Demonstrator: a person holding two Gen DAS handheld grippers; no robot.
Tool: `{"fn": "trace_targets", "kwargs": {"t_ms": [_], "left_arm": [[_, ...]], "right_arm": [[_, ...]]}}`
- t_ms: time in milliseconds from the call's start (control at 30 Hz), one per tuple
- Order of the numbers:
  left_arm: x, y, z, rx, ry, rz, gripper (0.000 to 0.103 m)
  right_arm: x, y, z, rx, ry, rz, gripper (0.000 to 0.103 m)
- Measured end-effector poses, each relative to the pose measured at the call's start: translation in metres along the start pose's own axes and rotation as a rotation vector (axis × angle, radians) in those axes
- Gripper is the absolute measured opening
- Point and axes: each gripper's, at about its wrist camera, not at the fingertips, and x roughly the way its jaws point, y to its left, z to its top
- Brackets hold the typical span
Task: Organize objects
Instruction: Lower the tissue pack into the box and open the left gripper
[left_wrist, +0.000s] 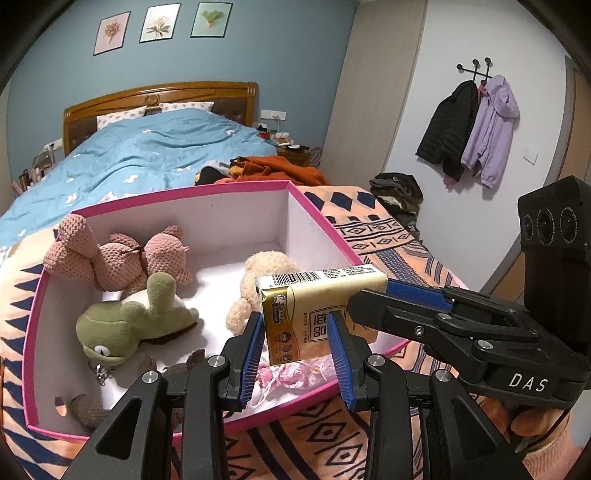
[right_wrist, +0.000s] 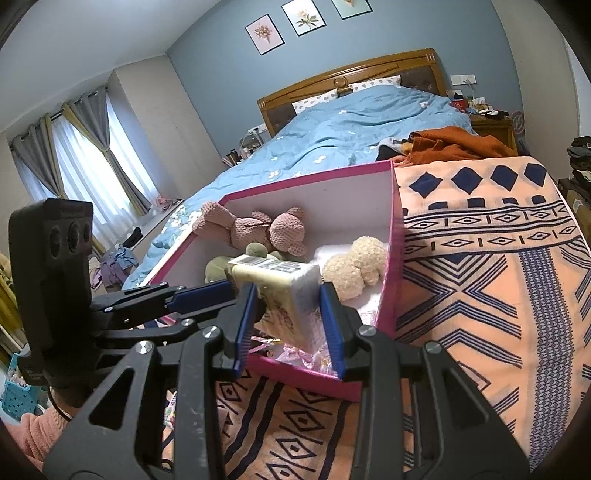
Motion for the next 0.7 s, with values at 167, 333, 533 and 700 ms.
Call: {"fn": "trace_targets", "kwargs": {"t_ms": [167,333,533,700], "left_arm": [[0.006,0.002,0.0,-0.01,0.016,0.0,0.035],[0.012,0.004,0.0,-0.016,0.03,0.007,0.035],[0.021,0.009,-0.003,-0.033,0.053,0.002,0.035],[0.027,0.011,-0.003,-0.039,0.067,0.006,0.035]], "right_arm": [[0.005,-0.002,-0.001,0.007,0.014,-0.01,0.038],[0.009,-0.003,-0.002,0.01,0.023,-0.021,0.038],[0.014,-0.004,-0.002,0.011,0.034,-0.036,0.038],[0.016,-0.006,-0.002,0.015,0.04,-0.04,0.038]]}}
